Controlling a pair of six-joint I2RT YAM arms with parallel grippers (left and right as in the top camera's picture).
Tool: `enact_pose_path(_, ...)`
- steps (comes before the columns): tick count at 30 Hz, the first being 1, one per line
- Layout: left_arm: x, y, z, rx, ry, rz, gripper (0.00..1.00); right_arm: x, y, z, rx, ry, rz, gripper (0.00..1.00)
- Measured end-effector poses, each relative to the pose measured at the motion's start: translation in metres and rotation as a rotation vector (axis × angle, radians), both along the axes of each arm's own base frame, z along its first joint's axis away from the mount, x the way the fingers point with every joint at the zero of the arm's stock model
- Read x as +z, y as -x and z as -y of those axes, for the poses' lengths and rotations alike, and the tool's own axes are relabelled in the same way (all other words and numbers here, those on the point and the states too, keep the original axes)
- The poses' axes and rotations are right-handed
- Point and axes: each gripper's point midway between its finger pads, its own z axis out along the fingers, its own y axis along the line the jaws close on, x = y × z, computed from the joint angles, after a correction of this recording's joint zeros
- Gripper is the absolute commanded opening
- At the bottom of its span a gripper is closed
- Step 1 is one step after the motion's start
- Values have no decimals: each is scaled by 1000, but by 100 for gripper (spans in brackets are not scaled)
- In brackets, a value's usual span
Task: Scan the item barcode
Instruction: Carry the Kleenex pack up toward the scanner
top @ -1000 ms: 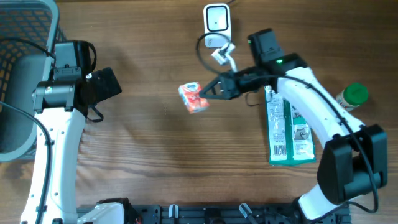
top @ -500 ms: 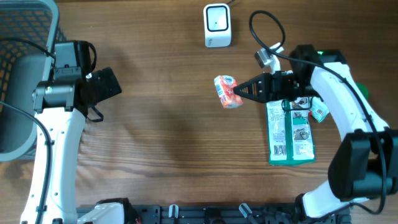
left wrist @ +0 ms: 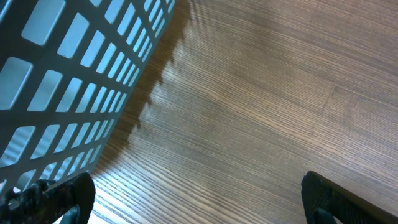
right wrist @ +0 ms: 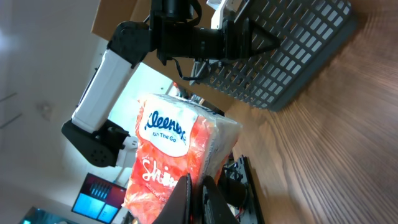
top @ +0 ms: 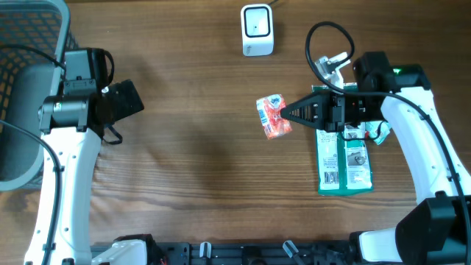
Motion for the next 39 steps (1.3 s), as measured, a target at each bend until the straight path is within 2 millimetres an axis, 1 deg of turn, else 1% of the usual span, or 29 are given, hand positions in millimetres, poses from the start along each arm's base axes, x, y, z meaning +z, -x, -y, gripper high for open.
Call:
enact_pose_path(13,0,0,0,0,0,0,100,0,-2,0,0,0,4,4)
enact_pose_path(17,0,0,0,0,0,0,100,-7,-6,0,1,34,17,5)
enact_pose_path(19,0,0,0,0,0,0,100,-16,-10,0,-1,86,25,5)
enact_pose_path(20,0,0,0,0,0,0,100,-26,-16,1,-10,150,28,4)
enact_pose_path(22,0,0,0,0,0,0,100,-36,-21,3,-24,211,15,4)
enact_pose_path(24,0,0,0,0,0,-1,100,-53,-34,7,-65,320,19,4)
enact_pose_path(28,0,0,0,0,0,0,100,-91,-64,26,-208,582,-28,4)
enact_pose_path(32,0,0,0,0,0,0,100,-116,-90,49,-367,797,-39,4)
enact_pose_path(36,0,0,0,0,0,0,100,-125,-106,67,-486,903,-56,4)
enact_pose_path(39,0,0,0,0,0,0,100,-122,-111,75,-533,942,-71,4)
